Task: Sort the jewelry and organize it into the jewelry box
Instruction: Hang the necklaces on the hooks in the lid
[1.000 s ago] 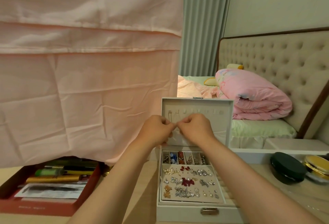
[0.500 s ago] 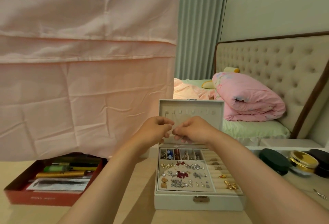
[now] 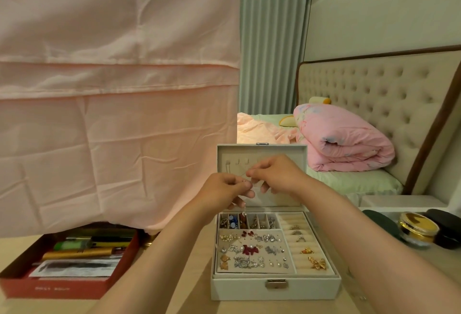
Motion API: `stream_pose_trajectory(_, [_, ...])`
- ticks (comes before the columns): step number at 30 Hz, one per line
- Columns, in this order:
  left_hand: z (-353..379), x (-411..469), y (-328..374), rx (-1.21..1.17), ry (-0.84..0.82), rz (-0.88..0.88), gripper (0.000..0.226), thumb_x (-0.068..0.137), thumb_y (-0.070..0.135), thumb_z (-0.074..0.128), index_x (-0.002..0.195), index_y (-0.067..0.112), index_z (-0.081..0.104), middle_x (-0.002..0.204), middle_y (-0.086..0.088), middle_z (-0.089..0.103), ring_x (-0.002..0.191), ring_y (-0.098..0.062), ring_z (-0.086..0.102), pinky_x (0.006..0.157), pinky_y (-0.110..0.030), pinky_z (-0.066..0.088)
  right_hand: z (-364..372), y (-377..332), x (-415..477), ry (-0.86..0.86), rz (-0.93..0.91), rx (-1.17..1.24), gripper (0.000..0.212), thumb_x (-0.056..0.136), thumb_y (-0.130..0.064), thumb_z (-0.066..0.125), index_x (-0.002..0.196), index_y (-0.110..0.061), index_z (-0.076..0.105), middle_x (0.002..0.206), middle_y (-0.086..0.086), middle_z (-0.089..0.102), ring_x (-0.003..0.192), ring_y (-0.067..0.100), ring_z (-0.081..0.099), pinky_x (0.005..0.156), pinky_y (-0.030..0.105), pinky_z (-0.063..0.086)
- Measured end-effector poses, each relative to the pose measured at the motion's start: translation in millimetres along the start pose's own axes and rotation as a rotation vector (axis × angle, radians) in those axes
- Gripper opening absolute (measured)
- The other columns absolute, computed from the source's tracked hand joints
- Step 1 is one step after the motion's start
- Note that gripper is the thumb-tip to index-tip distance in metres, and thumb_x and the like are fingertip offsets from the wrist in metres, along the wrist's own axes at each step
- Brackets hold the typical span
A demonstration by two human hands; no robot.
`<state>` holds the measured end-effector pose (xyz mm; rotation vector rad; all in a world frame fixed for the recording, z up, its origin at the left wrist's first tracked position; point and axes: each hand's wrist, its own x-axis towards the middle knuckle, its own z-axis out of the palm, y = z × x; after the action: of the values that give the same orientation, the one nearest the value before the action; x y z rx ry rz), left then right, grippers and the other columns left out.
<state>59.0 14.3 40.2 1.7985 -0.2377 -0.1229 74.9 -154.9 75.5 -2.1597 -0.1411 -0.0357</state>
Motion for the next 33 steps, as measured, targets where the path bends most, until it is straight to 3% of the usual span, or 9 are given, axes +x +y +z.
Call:
stream_pose_trajectory(5, [-4,12,1,0.290,0.108,0.112,0.009,0.090,0.024,0.072,0.085,0.021,0.078,0.068,0.005,0.072,0.053,-0.002,0.055,0.051,-0.015,0.041,14,24,-6,-0.150,0.125,0.385,0.022,0.100,-0.021,0.062,0.115,-0.007,0.071,0.101,0.011,0.077,0.083,0.028,0.076,0.064,0.031,0.061])
stream_pose_trajectory(9, [-7,23,5,0.261,0.142,0.127,0.006,0.089,0.020,0.074,0.086,0.019,0.079,0.076,-0.004,0.076,0.056,-0.008,0.059,0.059,-0.022,0.052,21,30,-6,-0.239,0.094,0.569,0.024,0.098,-0.004,0.060,0.120,-0.007,0.069,0.107,0.014,0.076,0.096,0.030,0.075,0.079,0.036,0.062])
stream_pose_trajectory(13, [-7,27,8,0.260,0.159,0.148,0.004,0.087,0.017,0.075,0.085,0.018,0.077,0.074,-0.001,0.074,0.058,-0.007,0.061,0.052,-0.015,0.047,24,34,-2,-0.122,0.023,0.519,0.021,0.087,0.003,0.073,0.107,-0.004,0.074,0.097,0.022,0.076,0.080,0.023,0.074,0.071,0.031,0.063])
stream_pose_trajectory(19, [-7,27,-1,0.245,0.196,0.158,0.018,0.092,0.026,0.070,0.108,0.019,0.070,0.088,0.000,0.074,0.065,-0.011,0.069,0.054,-0.024,0.053,22,30,12,-0.003,-0.013,0.336,0.015,0.086,0.002,0.075,0.085,-0.013,0.077,0.079,0.011,0.077,0.068,0.020,0.073,0.062,0.028,0.061])
stream_pose_trajectory(22, [-8,29,-11,0.418,0.276,0.181,0.022,0.099,0.025,0.059,0.120,0.020,0.065,0.102,0.004,0.071,0.069,-0.011,0.070,0.064,-0.026,0.057,21,28,21,0.068,-0.013,0.286,0.013,0.084,0.001,0.077,0.084,-0.012,0.075,0.077,0.015,0.075,0.066,0.021,0.070,0.066,0.033,0.062])
stream_pose_trajectory(26, [-4,30,-25,0.833,0.217,0.203,0.033,0.101,0.017,0.049,0.132,0.019,0.062,0.129,-0.001,0.064,0.115,-0.019,0.062,0.099,-0.035,0.051,17,22,30,0.172,-0.019,0.270,0.010,0.084,-0.001,0.077,0.088,-0.010,0.076,0.075,0.009,0.074,0.061,0.015,0.068,0.060,0.027,0.060])
stream_pose_trajectory(29, [4,32,-29,1.076,0.167,0.223,0.032,0.098,0.011,0.048,0.126,0.014,0.064,0.123,-0.007,0.060,0.109,-0.027,0.061,0.091,-0.040,0.053,17,19,37,0.248,-0.053,0.241,0.012,0.085,-0.001,0.076,0.086,-0.014,0.076,0.074,0.009,0.075,0.061,0.016,0.069,0.059,0.026,0.059])
stream_pose_trajectory(33, [6,36,-27,1.210,0.133,0.183,0.032,0.097,0.015,0.051,0.127,0.016,0.060,0.120,-0.006,0.055,0.100,-0.029,0.063,0.081,-0.041,0.055,27,22,44,0.294,-0.088,0.149,0.015,0.084,-0.003,0.076,0.082,-0.018,0.076,0.069,0.005,0.074,0.059,0.013,0.070,0.063,0.030,0.062])
